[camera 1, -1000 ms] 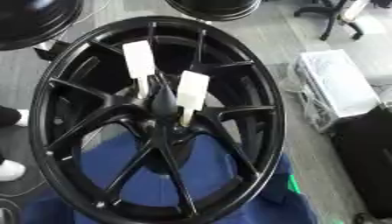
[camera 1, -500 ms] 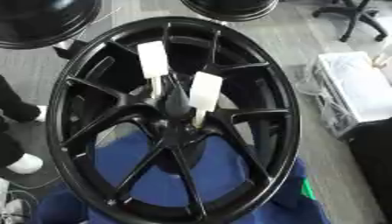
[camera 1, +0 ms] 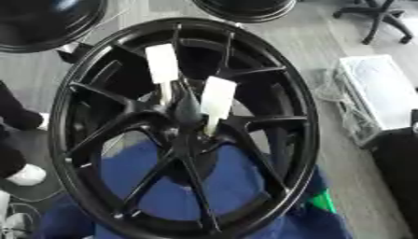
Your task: Pull the pin out of the wheel hub.
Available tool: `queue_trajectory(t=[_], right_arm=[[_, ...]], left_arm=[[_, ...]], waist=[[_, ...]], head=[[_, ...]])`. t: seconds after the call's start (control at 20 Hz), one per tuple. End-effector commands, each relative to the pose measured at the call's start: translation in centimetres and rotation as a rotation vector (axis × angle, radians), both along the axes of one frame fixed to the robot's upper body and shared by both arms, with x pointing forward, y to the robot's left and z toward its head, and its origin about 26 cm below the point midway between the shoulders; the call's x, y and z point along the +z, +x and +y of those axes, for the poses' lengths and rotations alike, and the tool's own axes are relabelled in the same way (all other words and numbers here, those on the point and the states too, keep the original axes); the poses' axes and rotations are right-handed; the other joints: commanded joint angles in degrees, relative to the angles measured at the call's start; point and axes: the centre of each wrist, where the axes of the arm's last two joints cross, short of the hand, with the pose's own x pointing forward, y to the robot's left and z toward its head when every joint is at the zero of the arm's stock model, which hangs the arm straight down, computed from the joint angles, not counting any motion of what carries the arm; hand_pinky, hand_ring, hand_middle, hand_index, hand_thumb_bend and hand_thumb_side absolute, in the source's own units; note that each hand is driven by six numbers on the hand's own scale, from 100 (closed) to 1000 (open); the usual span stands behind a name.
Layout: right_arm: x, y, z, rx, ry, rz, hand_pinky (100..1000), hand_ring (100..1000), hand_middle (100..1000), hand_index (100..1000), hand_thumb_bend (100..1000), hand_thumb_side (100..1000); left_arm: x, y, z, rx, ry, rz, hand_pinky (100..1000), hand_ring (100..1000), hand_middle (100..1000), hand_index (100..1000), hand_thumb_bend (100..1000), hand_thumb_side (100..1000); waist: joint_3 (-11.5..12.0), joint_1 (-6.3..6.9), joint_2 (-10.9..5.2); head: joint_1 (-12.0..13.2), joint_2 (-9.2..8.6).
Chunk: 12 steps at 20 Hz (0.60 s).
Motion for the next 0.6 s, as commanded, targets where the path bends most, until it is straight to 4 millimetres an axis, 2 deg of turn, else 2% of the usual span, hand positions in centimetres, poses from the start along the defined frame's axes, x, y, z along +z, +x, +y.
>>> queue_trajectory(t=[0.05,0.1,0.15,0.2,0.3,0.6], right_arm=[[0.6,-0.1,0.2,-0.014,-0.070,-0.032,1000,915,842,985,100,100],[0.6,0.1,0.3,-0.027,-0.080,-0.043,1000,892,818,960,100,374],[0.6,0.3,0.5,-0.031,-0.086,-0.061,1000,872,807,930,100,549],[0.5,0.6,0.8,-0.025,-0.079,-0.085,1000,860,801,909,100,595],[0.5,1.6,1.6,0.006,-0.048,-0.151,1000,852,808,895,100,629],[1.2,5.4,4.9,0.163,0.084,-0.365,1000,852,842,924,100,607]], left_arm=[[1.0,0.1,0.0,-0.009,0.023,-0.026,491,707,648,667,100,757],[1.0,0.1,0.0,-0.011,0.023,-0.029,491,707,648,667,100,756],[1.1,0.1,-0.1,-0.014,0.022,-0.034,491,707,648,667,100,754],[1.3,0.2,-0.2,-0.019,0.022,-0.042,490,707,648,667,100,752],[1.7,0.3,-0.7,-0.035,0.025,-0.060,490,708,649,667,100,747],[3.5,1.0,-3.2,-0.113,0.032,-0.150,489,708,652,670,100,726]], waist=[[0.05,-0.01,-1.30],[0.05,0.00,-1.33],[0.09,0.05,-1.37],[0.16,0.10,-1.41],[0.31,0.23,-1.54],[1.27,0.65,-1.93]], head=[[-0.28,0.24],[-0.27,0.22],[-0.29,0.17],[-0.32,0.13],[-0.43,0.10],[-1.25,0.08]])
